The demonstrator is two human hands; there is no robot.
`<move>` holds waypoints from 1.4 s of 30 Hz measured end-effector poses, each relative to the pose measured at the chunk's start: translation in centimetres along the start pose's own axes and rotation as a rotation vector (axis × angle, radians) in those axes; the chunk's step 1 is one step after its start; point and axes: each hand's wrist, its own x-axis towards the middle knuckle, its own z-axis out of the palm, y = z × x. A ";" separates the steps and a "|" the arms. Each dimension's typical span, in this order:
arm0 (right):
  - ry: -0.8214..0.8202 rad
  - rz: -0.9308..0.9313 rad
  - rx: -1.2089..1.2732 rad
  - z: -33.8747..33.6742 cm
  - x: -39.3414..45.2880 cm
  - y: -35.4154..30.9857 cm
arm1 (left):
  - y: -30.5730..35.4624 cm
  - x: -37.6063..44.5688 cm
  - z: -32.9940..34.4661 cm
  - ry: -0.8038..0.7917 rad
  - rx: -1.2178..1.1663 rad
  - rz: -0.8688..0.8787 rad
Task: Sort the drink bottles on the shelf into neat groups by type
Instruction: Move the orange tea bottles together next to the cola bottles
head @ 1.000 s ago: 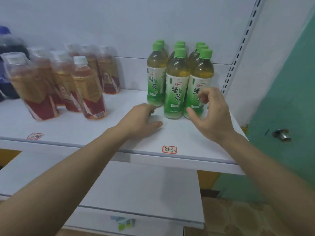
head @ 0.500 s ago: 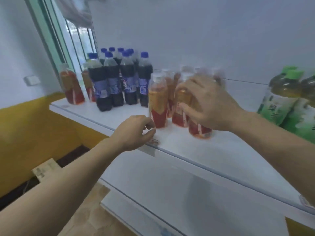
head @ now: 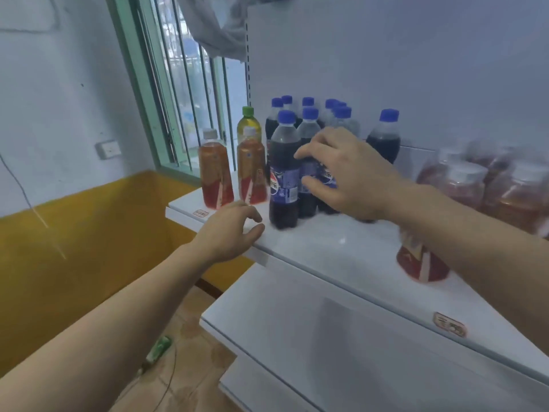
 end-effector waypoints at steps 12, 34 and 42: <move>-0.061 -0.090 -0.143 2.2 16.4 -0.2 | -7.5 6.0 -8.0 0.375 0.029 0.192; -0.332 0.477 -0.323 12.7 35.5 -1.4 | -24.5 21.3 -2.7 -0.030 -0.452 0.275; 0.203 0.571 -0.124 5.7 34.6 -4.3 | -22.4 21.7 -9.8 0.309 -0.823 0.425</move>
